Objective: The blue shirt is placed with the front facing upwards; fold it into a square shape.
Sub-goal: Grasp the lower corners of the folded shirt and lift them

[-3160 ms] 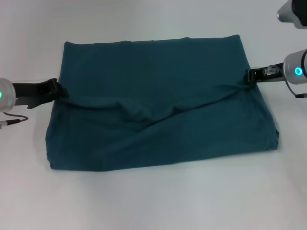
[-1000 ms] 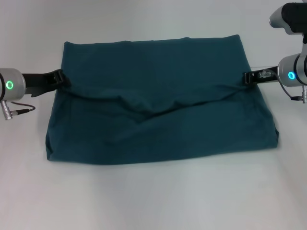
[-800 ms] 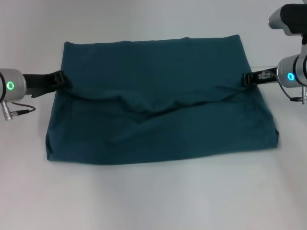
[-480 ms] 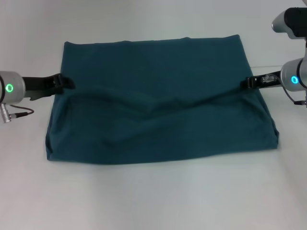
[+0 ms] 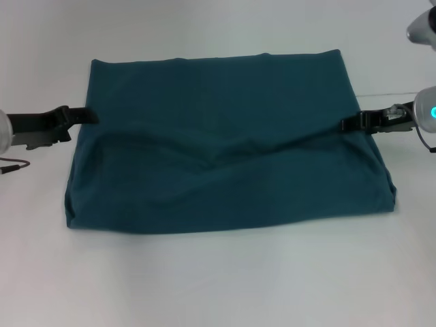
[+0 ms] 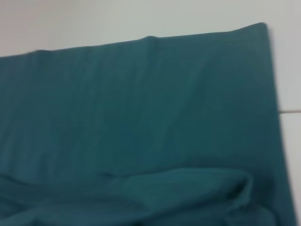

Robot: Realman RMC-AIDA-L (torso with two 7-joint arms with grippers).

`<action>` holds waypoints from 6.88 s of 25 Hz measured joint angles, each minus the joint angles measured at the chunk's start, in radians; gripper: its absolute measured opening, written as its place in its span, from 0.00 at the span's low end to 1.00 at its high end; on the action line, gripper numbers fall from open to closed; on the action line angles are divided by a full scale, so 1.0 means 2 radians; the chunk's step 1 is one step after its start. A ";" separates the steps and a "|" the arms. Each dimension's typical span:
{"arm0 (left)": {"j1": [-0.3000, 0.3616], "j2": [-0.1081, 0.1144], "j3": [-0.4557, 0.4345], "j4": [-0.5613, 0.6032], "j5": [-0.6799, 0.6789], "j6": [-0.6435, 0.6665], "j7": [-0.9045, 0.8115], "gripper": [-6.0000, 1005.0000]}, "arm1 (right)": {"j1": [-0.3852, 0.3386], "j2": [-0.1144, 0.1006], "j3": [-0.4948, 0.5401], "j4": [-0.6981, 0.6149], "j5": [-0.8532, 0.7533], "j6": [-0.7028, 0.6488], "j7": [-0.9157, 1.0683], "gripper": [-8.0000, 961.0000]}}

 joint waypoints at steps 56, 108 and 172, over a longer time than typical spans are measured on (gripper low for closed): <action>0.091 0.006 0.018 0.000 -0.020 0.123 0.031 0.77 | -0.017 -0.069 0.036 -0.046 0.111 -0.212 -0.002 0.65; 0.046 0.025 -0.023 -0.062 -0.039 0.165 0.079 0.06 | -0.085 -0.087 0.086 -0.066 0.111 -0.289 -0.083 0.61; 0.056 0.016 -0.022 -0.061 -0.039 0.143 0.078 0.06 | -0.049 -0.032 0.058 -0.014 0.051 -0.223 -0.073 0.07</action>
